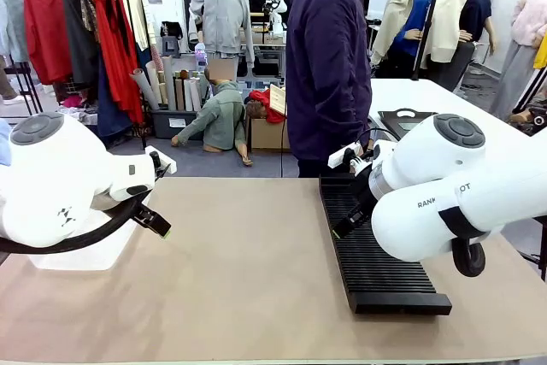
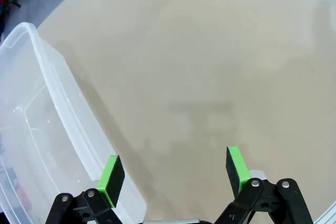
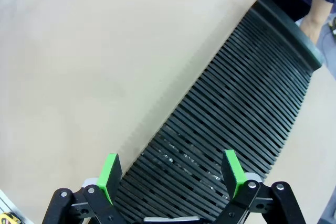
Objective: Sort PCBs into racks and boxes based on the side picked up.
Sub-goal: Pick up the Blank PCB handed by the Human.
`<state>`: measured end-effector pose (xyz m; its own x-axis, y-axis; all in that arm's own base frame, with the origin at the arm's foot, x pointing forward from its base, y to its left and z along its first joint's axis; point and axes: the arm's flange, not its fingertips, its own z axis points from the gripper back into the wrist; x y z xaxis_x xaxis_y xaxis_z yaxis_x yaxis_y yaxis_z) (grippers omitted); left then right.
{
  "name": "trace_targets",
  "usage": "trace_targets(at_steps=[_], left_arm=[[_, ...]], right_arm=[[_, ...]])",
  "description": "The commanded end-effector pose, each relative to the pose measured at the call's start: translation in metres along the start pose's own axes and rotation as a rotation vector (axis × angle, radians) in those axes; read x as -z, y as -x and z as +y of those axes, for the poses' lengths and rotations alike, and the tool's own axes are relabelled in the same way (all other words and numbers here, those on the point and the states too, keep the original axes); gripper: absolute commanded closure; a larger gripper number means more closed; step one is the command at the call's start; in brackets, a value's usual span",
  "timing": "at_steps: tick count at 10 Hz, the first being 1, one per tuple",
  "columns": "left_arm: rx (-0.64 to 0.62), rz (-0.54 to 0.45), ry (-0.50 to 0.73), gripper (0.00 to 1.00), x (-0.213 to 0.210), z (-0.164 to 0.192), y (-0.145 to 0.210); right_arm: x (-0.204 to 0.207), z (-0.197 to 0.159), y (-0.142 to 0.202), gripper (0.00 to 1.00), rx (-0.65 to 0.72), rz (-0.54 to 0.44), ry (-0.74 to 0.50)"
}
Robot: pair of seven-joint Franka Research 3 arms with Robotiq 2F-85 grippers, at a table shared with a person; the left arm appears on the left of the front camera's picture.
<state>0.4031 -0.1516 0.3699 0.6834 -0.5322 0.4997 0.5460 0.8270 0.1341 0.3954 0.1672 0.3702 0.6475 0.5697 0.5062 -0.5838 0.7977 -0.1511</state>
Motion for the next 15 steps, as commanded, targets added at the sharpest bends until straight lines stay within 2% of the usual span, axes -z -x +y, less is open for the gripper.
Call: trace_targets(at_steps=[1,4,5,7,9,10,12,14,15], left_arm=[[0.0,0.0,0.0,0.0,0.0,0.0,0.0],[-0.049,0.033,0.008,0.0,-0.02,0.01,-0.024],[-0.061,0.037,0.047,0.0,-0.03,0.015,-0.034],[-0.074,0.094,0.149,0.0,-0.052,0.023,-0.053],[-0.104,0.112,0.236,0.0,-0.076,0.036,-0.073],[-0.141,0.155,0.285,0.0,-0.088,0.043,-0.08],[-0.213,0.153,0.4,0.0,-0.104,0.067,-0.089],[-0.369,0.108,0.657,0.0,-0.105,0.109,-0.085],[-0.451,0.086,0.755,0.0,-0.104,0.132,-0.08]], right_arm=[[0.0,0.0,0.0,0.0,0.0,0.0,0.0],[-0.028,-0.015,-0.02,0.0,0.091,0.022,-0.017],[-0.037,-0.021,-0.028,0.0,0.157,0.1,0.021],[-0.063,-0.033,-0.045,0.0,0.269,0.154,-0.009],[-0.094,-0.049,-0.058,0.0,0.316,0.128,-0.096],[-0.107,-0.059,-0.061,0.0,0.341,0.118,-0.142],[-0.129,-0.078,-0.064,0.0,0.374,0.082,-0.304],[-0.135,-0.109,-0.057,0.0,0.406,0.065,-0.524],[-0.138,-0.131,-0.049,0.0,0.42,0.013,-0.667]])
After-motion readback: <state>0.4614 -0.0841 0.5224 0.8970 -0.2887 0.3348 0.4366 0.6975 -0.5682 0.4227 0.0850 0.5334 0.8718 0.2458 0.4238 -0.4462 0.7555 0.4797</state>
